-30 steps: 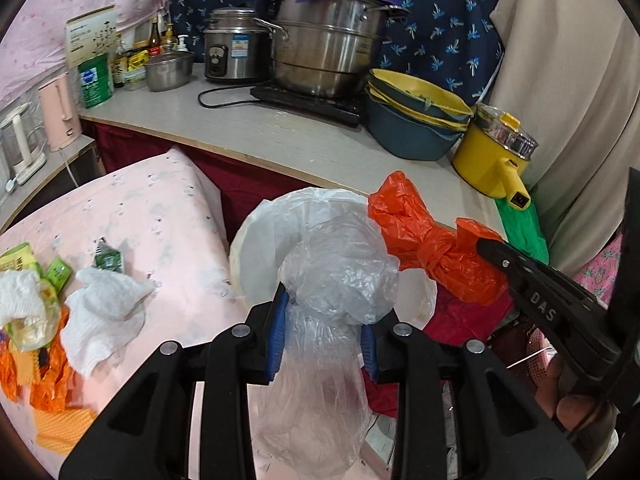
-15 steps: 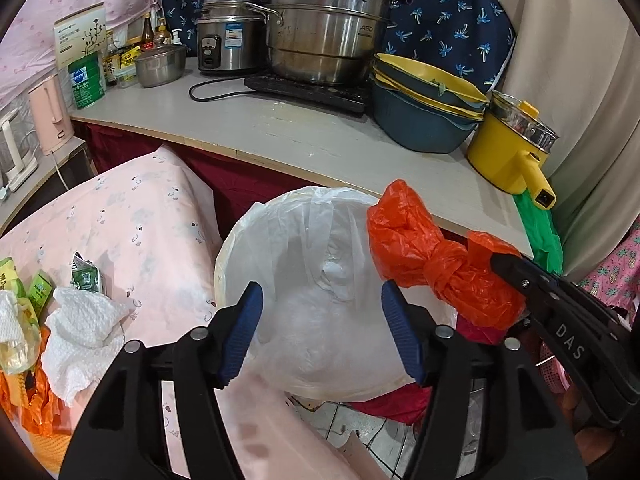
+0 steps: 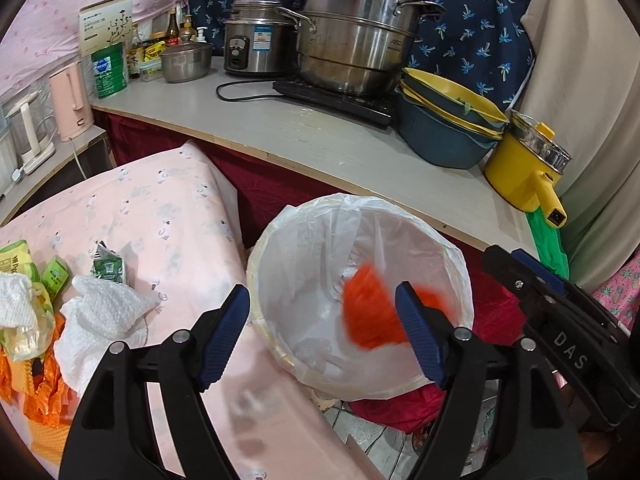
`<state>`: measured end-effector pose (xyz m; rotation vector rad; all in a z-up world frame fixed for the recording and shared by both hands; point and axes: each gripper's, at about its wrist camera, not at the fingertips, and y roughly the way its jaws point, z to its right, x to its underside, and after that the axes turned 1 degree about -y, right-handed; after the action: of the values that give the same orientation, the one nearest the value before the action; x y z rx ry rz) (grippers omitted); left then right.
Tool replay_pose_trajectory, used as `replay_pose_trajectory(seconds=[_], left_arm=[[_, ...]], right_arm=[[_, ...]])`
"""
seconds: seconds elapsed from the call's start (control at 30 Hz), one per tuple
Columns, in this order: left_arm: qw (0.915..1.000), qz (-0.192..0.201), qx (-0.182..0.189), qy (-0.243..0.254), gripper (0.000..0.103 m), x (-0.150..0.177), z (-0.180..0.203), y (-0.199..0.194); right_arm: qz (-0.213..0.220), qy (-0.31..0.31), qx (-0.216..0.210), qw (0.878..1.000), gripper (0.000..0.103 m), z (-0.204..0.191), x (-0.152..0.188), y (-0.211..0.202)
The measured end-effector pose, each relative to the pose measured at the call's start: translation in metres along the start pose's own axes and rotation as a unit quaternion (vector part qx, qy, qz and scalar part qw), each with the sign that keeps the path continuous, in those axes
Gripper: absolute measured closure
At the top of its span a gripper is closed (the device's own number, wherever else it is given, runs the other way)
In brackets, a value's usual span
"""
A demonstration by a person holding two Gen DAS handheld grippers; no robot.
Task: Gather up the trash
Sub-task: 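Open the left gripper over the bin while the right gripper drops the orange bag in, then move both open grippers back over the table trash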
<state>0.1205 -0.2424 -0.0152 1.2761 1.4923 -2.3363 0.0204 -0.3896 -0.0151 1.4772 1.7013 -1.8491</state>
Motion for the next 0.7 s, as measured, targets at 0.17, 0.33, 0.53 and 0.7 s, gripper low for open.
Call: replay_pose_trajectory(seconds=[0.17, 0.33, 0.53, 0.7], left_arm=[[0.9999, 0.009, -0.009, -0.010, 0.032, 0.001, -0.010, -0.011], [0.9993, 0.021, -0.018, -0.026, 0.032, 0.003, -0.025, -0.028], [0.9976, 0.037, -0.036, -0.045, 0.032, 0.009, -0.049, -0.052], [0.9951, 0.047, -0.053, -0.069, 0.030, 0.019, -0.075, -0.074]], right_arm=[[0.006, -0.006, -0.006, 1.000, 0.064, -0.010, -0.003, -0.008], [0.013, -0.015, -0.014, 1.000, 0.059, -0.025, -0.004, -0.019], [0.019, -0.033, -0.030, 0.999, 0.057, -0.048, -0.005, -0.029], [0.019, -0.051, -0.045, 0.997, 0.057, -0.074, 0.000, -0.037]])
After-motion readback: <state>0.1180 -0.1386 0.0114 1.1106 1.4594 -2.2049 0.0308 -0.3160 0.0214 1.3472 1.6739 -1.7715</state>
